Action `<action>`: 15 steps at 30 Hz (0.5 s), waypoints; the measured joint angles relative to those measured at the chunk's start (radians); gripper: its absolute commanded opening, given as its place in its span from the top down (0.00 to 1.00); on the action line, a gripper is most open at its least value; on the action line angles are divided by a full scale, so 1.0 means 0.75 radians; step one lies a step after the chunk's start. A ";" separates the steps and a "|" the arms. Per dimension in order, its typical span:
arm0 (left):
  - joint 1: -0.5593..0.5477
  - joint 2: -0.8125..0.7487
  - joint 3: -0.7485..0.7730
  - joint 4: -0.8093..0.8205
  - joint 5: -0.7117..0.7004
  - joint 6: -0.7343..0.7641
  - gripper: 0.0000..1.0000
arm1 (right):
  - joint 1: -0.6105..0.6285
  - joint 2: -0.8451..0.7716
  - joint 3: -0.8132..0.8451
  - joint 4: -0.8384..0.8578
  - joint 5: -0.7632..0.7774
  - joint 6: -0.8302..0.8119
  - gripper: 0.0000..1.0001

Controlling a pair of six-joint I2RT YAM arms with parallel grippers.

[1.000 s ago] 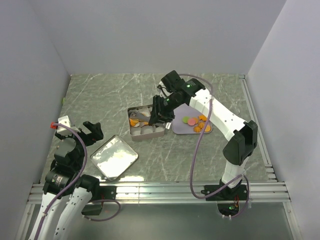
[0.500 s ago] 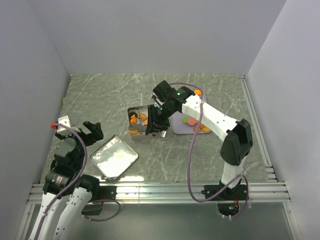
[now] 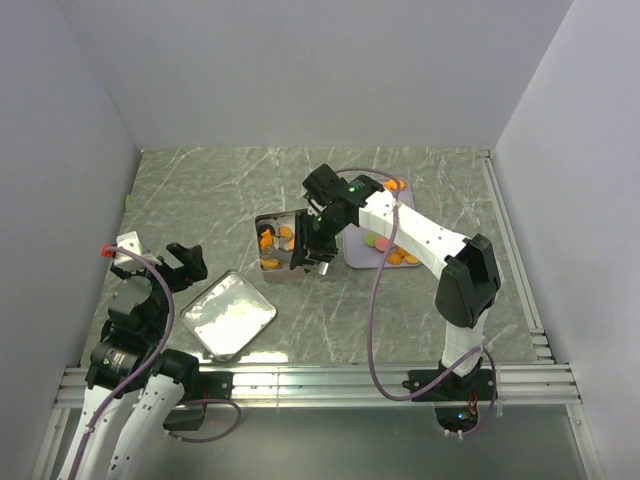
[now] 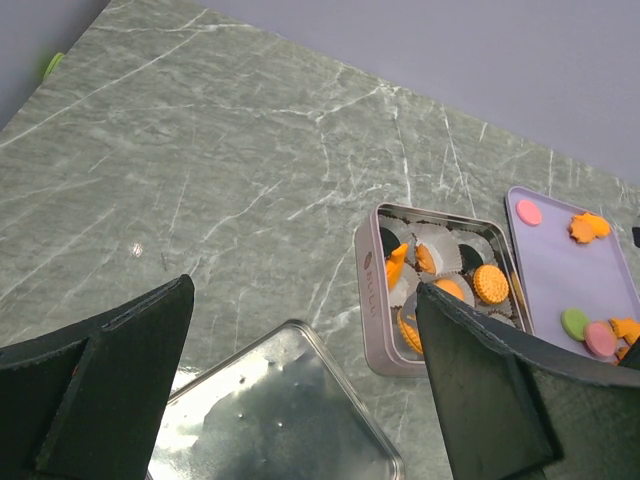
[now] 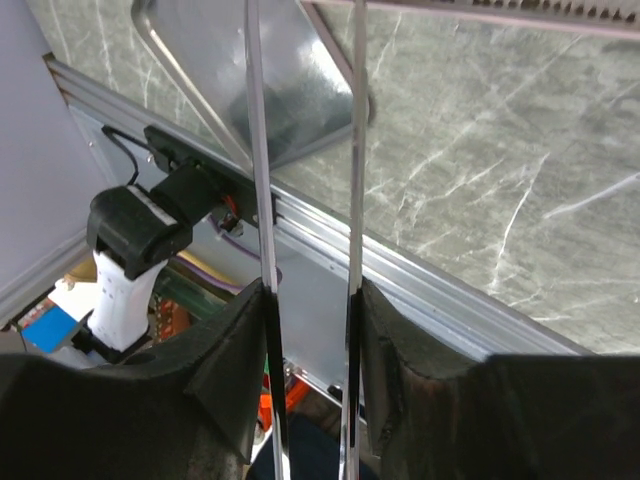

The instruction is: Pack the cookies

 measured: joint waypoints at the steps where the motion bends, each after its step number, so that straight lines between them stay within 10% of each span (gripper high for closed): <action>1: 0.000 0.000 0.000 0.000 0.000 0.000 0.00 | 0.000 0.008 0.007 0.001 0.005 0.004 0.53; 15: 0.000 -0.016 0.000 0.000 0.001 0.001 0.01 | 0.000 0.025 0.102 -0.034 0.041 0.009 0.43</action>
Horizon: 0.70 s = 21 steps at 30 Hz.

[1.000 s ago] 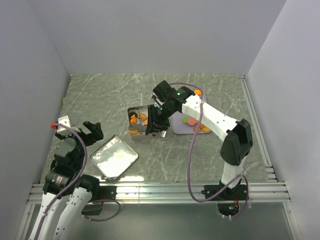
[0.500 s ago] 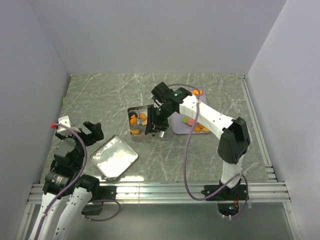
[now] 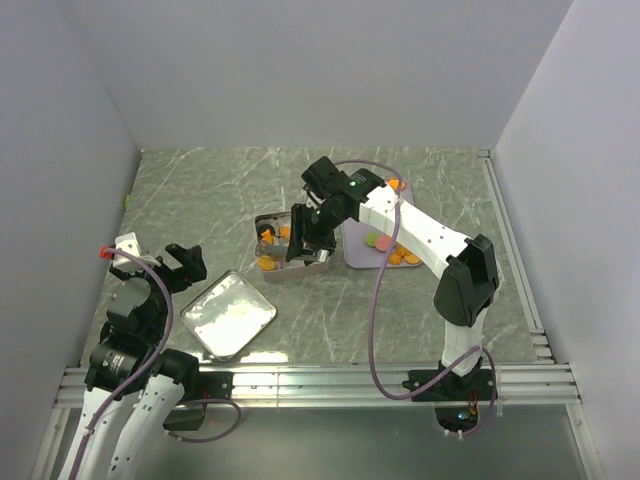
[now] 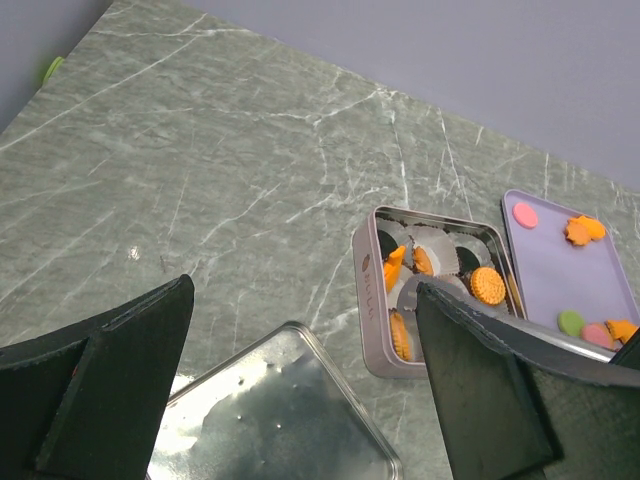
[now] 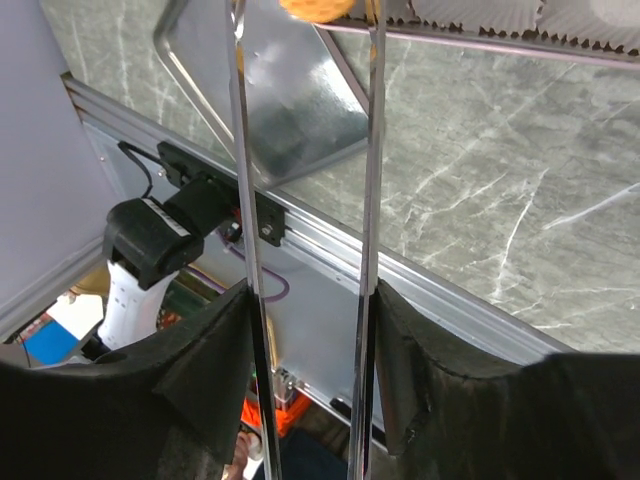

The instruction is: Pack the cookies

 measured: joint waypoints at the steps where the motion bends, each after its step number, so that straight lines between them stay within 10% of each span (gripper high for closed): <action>1: 0.000 0.000 0.000 0.000 0.000 0.000 0.01 | 0.000 0.000 0.012 -0.004 0.004 0.000 0.43; 21: 0.000 0.000 0.000 0.001 0.019 0.001 0.01 | -0.175 -0.050 0.142 -0.170 0.137 -0.063 0.40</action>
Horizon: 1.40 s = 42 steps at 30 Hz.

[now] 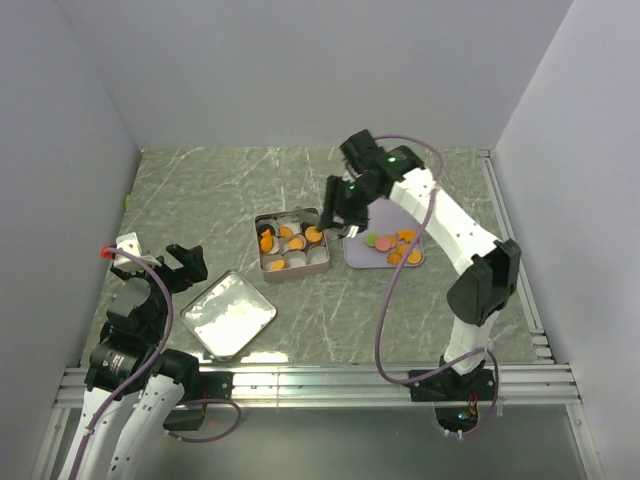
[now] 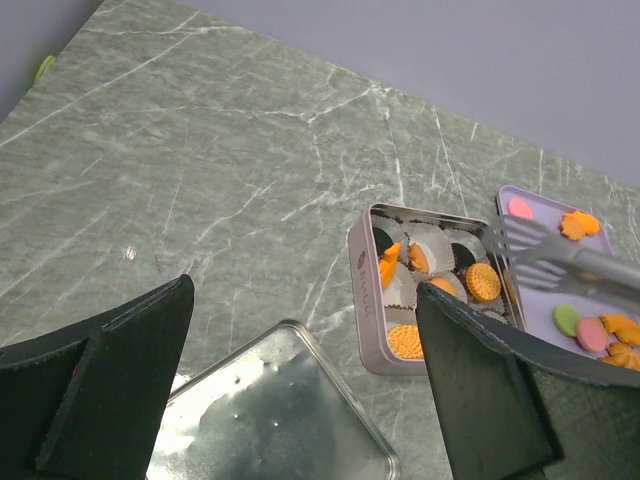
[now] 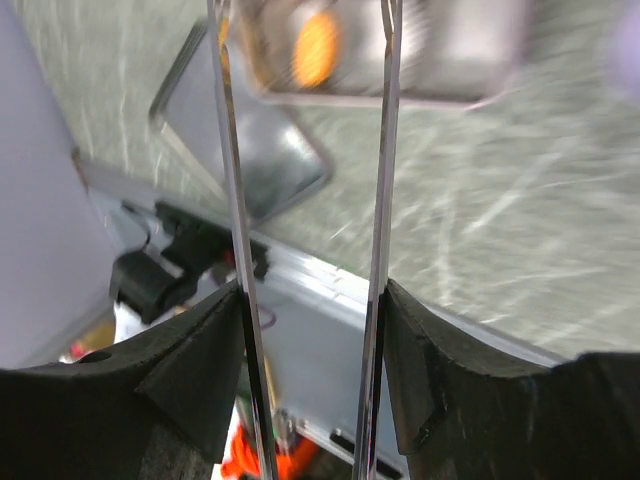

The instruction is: Pack the cookies

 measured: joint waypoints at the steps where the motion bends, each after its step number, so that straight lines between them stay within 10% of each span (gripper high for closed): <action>1: 0.000 0.000 0.000 0.000 0.001 0.001 0.01 | -0.041 -0.021 -0.012 -0.012 0.016 -0.012 0.40; 14: 0.000 -0.001 0.000 0.000 0.015 0.001 0.01 | -0.341 -0.400 -0.472 -0.142 0.284 -0.104 0.36; 42: 0.000 -0.019 0.000 0.001 0.023 0.001 0.01 | -0.394 -0.228 -0.496 -0.077 0.302 -0.128 0.38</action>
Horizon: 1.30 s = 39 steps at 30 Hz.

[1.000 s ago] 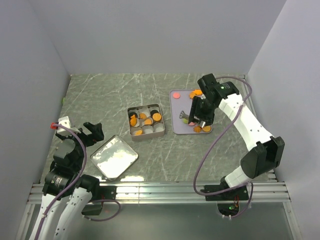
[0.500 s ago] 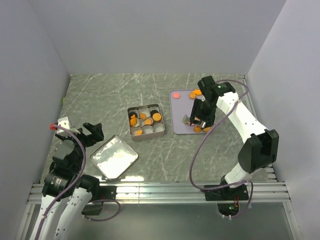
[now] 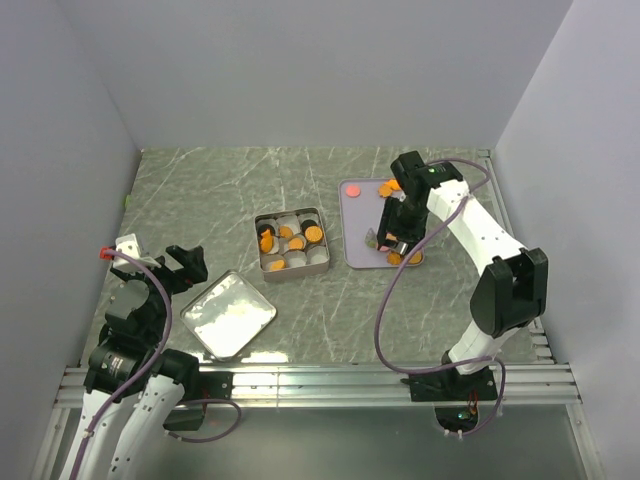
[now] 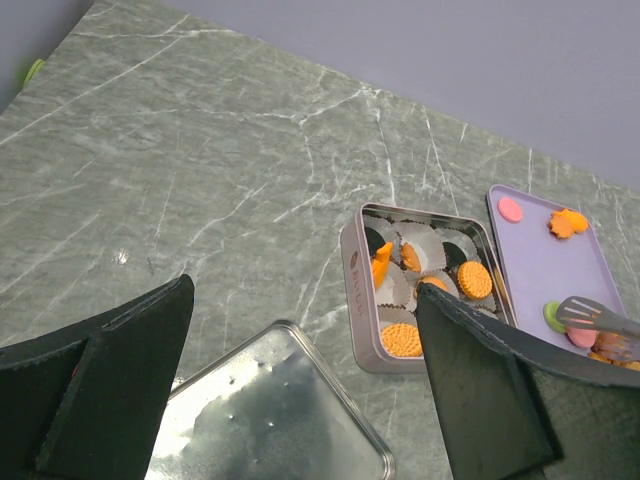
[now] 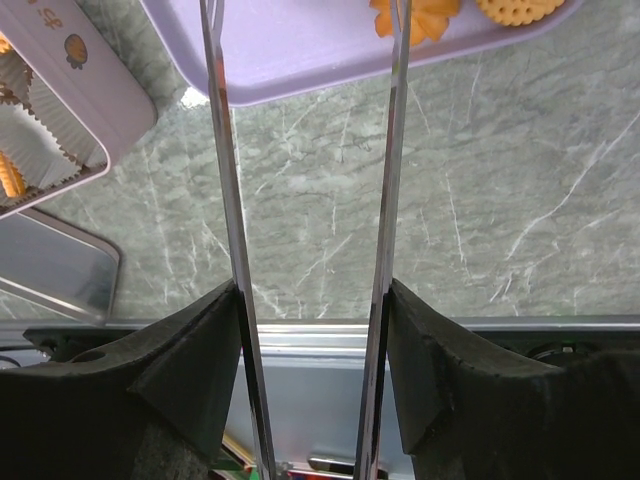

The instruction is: Pack the cookies

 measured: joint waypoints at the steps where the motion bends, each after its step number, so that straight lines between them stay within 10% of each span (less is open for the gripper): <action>1: 0.000 0.000 0.000 0.000 0.000 0.000 0.00 | -0.001 0.003 0.000 0.003 0.000 0.000 0.41; 16: 0.000 0.000 0.000 0.000 -0.001 0.000 0.01 | -0.002 0.046 0.003 0.019 -0.014 0.000 0.67; 39: 0.000 -0.005 0.000 0.000 -0.001 0.000 0.00 | 0.240 0.079 0.475 -0.105 -0.215 0.021 0.68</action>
